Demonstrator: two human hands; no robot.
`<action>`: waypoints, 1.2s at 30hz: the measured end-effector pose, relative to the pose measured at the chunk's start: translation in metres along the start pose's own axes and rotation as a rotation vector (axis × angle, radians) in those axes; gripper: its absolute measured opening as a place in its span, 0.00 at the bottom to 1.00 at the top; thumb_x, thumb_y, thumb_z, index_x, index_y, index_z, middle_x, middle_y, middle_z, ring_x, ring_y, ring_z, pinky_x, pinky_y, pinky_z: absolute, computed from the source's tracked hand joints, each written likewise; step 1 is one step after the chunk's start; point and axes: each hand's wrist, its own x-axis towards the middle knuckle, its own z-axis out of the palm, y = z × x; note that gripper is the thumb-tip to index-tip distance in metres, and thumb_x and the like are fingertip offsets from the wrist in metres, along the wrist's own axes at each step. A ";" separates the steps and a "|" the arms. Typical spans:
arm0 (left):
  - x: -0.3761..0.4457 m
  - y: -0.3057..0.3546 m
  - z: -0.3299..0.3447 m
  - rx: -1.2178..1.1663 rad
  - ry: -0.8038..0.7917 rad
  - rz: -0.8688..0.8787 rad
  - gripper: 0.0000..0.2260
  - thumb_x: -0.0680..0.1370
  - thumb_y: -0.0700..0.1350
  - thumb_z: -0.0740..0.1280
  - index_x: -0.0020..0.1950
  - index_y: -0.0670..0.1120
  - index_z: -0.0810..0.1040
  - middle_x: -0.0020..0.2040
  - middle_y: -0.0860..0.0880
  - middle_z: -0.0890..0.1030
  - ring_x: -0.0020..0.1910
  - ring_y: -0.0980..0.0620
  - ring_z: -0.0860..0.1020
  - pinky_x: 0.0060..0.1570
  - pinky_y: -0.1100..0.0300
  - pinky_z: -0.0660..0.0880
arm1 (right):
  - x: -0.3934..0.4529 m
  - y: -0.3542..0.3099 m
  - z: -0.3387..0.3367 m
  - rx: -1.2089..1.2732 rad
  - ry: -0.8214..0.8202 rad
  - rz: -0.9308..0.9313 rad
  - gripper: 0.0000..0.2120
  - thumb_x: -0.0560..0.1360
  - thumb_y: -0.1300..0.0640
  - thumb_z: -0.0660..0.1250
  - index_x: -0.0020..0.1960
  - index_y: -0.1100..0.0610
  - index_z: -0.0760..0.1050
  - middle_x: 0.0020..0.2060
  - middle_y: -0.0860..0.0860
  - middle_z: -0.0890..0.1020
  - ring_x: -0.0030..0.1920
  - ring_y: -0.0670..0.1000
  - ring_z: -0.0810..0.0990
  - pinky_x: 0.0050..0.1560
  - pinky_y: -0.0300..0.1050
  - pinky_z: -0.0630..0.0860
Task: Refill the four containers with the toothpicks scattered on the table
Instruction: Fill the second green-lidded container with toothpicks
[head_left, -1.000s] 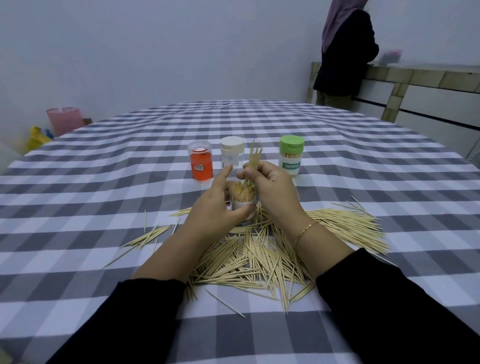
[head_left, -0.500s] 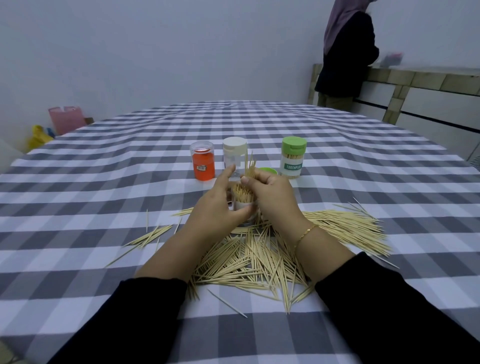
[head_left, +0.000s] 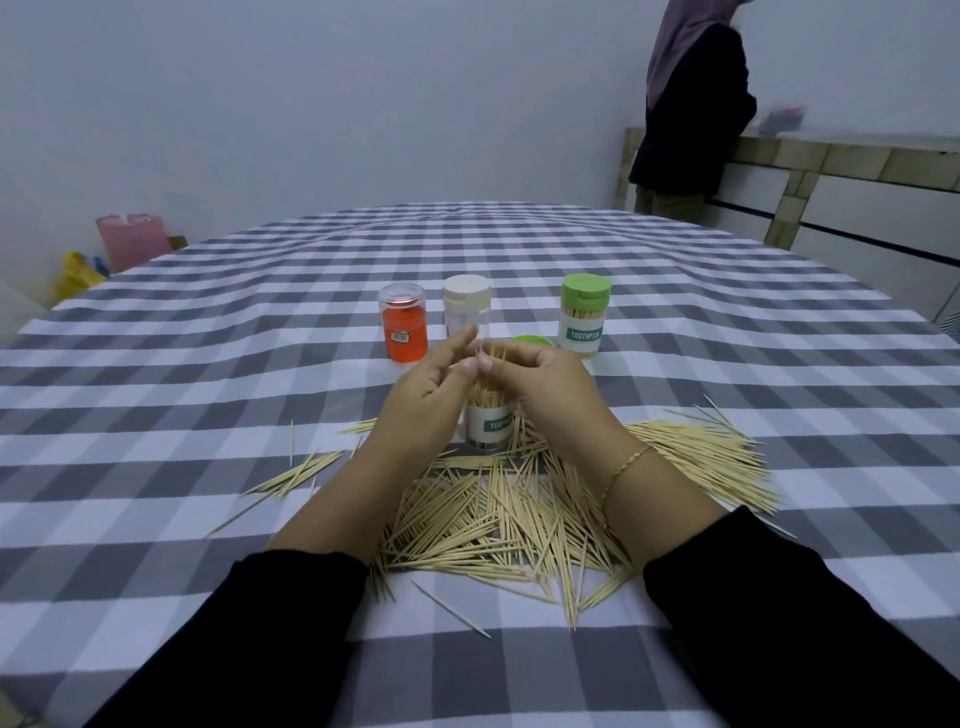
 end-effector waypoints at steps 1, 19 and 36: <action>-0.001 0.001 0.000 0.018 -0.007 0.005 0.18 0.83 0.45 0.58 0.73 0.55 0.67 0.65 0.57 0.73 0.65 0.59 0.71 0.65 0.60 0.69 | 0.000 -0.001 0.000 -0.016 0.020 -0.013 0.14 0.75 0.59 0.69 0.60 0.55 0.78 0.52 0.51 0.83 0.53 0.48 0.81 0.57 0.44 0.77; -0.005 0.003 -0.001 0.408 -0.117 -0.054 0.18 0.68 0.54 0.65 0.58 0.60 0.70 0.47 0.63 0.77 0.55 0.58 0.76 0.65 0.46 0.68 | -0.007 0.002 0.009 -0.629 -0.090 -0.337 0.19 0.82 0.51 0.56 0.70 0.57 0.69 0.69 0.49 0.71 0.71 0.45 0.64 0.69 0.33 0.55; -0.001 -0.003 -0.002 0.456 -0.074 -0.049 0.26 0.73 0.61 0.65 0.70 0.58 0.69 0.53 0.60 0.79 0.58 0.54 0.76 0.64 0.45 0.68 | -0.001 0.001 -0.005 -0.804 -0.048 -0.299 0.21 0.82 0.45 0.52 0.66 0.54 0.75 0.66 0.50 0.74 0.68 0.49 0.67 0.68 0.47 0.63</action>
